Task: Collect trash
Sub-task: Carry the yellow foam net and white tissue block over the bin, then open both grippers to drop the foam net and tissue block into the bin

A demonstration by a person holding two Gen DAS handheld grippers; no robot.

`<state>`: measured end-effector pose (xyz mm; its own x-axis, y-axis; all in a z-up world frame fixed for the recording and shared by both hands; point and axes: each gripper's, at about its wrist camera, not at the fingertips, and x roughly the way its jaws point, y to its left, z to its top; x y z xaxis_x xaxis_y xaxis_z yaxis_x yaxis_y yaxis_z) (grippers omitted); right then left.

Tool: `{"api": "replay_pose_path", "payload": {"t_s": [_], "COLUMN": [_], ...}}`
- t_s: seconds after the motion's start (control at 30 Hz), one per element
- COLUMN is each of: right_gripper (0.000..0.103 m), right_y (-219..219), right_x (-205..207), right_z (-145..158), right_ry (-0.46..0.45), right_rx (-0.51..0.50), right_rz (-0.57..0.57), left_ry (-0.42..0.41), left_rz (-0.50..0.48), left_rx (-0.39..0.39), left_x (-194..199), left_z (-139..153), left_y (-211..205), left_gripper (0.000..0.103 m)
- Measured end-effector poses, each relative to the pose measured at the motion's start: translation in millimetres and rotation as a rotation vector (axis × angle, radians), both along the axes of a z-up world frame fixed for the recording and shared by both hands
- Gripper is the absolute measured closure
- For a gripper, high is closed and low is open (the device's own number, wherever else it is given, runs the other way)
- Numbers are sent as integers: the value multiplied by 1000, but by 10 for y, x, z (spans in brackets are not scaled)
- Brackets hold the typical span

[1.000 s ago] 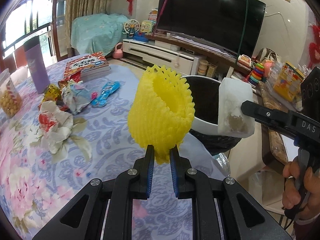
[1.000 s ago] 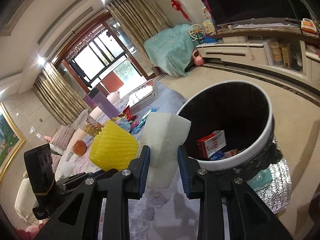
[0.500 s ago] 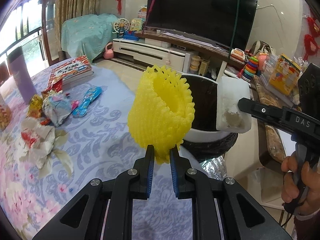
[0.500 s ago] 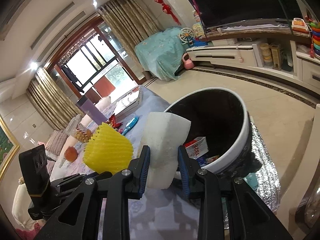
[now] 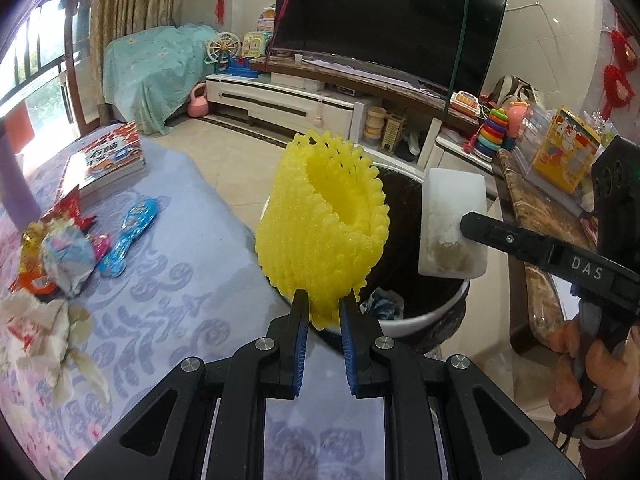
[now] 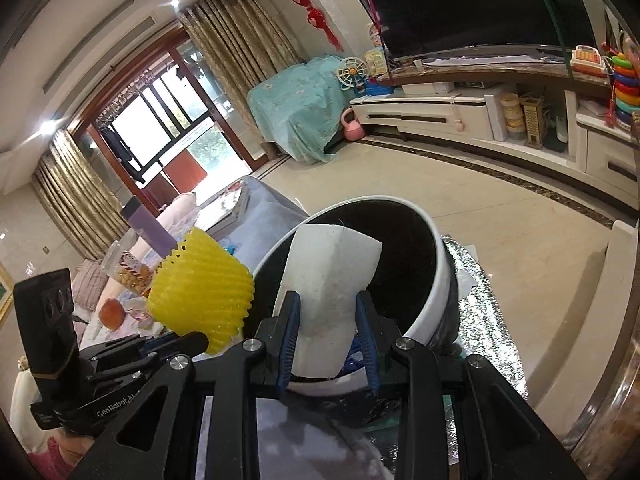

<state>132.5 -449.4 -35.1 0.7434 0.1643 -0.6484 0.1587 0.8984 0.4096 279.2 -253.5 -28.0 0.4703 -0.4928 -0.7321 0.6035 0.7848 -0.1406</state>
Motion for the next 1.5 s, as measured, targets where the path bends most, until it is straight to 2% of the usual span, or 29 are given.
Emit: {"api": "replay_pose_path", "payload": {"t_s": [0.2, 0.73, 0.83, 0.9, 0.93, 0.97, 1.03, 1.13, 1.27, 1.33, 1.43, 1.5], "right_gripper": [74, 71, 68, 61, 54, 43, 34, 34, 20, 19, 12, 11], "right_y": [-58, -105, -121, -143, -156, -172, -179, -159, -47, 23, 196, 317], "right_x": [89, 281, 295, 297, 289, 279, 252, 199, 134, 108, 72, 66], "right_z": [4, -71, -59, -44, -31, -15, 14, 56, 95, 108, 112, 100], "right_ry": [16, 75, 81, 84, 79, 74, 56, 38, 13, 1, -9, -8], "right_rx": [-26, -62, -68, -70, -64, -59, -57, -49, -34, -29, -15, -9], "right_rz": [-7, 2, -8, -19, -25, -30, -38, -45, -35, -27, -3, 17], "left_ry": [15, 49, 49, 55, 55, 51, 38, 31, 14, 13, 11, 11], "left_rz": [-12, -16, -13, -8, -6, -1, 10, 32, 84, 109, 153, 186], "left_rx": [16, 32, 33, 22, 17, 13, 6, 3, -17, -26, -37, -42], "left_x": [168, 320, 336, 352, 354, 344, 311, 243, 119, 27, -119, -227], "left_z": [-51, -130, -113, -92, -89, -84, -70, -85, -91, -117, -152, -185], "left_y": [-170, -379, -398, -379, -368, -346, -303, -189, 77, 212, 438, 622], "left_gripper": [88, 87, 80, 73, 65, 56, 51, 47, 38, 38, 38, 38]}}
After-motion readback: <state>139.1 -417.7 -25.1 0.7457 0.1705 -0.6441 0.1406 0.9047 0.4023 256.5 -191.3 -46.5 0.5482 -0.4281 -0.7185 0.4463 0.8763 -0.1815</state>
